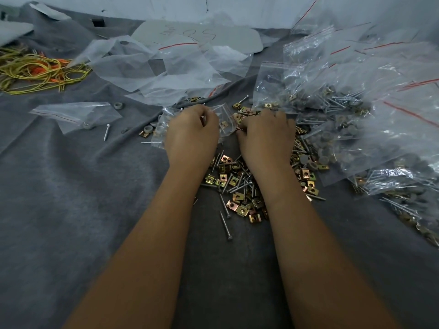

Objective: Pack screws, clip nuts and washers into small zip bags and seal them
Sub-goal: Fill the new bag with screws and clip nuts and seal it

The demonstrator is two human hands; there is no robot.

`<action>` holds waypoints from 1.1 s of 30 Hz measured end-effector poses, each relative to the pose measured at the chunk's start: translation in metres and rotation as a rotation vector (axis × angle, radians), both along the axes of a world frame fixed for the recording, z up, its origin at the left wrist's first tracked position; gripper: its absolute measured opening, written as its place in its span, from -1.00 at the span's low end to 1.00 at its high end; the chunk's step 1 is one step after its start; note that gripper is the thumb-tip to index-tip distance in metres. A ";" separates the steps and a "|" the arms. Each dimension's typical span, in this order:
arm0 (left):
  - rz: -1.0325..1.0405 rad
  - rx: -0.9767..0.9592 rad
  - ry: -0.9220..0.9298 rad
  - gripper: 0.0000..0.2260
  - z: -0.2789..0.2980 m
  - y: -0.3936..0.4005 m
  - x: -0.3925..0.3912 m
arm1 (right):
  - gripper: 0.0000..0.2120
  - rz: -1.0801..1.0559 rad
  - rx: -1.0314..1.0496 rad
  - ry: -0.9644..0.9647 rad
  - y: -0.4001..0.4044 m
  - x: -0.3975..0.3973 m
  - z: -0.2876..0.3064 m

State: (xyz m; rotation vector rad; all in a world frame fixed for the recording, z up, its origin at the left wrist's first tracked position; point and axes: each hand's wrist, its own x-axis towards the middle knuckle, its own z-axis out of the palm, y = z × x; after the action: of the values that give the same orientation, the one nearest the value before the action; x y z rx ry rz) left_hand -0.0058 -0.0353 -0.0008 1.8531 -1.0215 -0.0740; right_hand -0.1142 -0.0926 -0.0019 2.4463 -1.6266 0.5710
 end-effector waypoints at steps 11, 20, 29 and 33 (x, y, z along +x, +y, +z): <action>-0.038 0.009 -0.022 -0.74 -0.002 -0.001 0.001 | -0.88 0.195 -0.008 -0.630 0.006 -0.008 0.015; -0.023 0.000 0.019 -0.76 -0.001 0.000 0.003 | -0.84 0.363 0.257 -0.467 0.012 -0.014 0.019; -0.015 0.000 0.043 -0.74 0.000 0.000 0.004 | -0.56 0.429 0.525 -0.290 0.012 -0.026 0.021; -0.006 0.006 0.037 -0.75 -0.001 0.000 0.004 | -0.64 0.407 0.556 -0.202 0.012 -0.028 0.024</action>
State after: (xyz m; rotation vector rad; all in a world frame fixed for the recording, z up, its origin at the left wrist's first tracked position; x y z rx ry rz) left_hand -0.0014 -0.0354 -0.0014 1.8474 -1.0022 -0.1145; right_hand -0.1426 -0.0804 0.0223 3.2696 -1.5142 0.4716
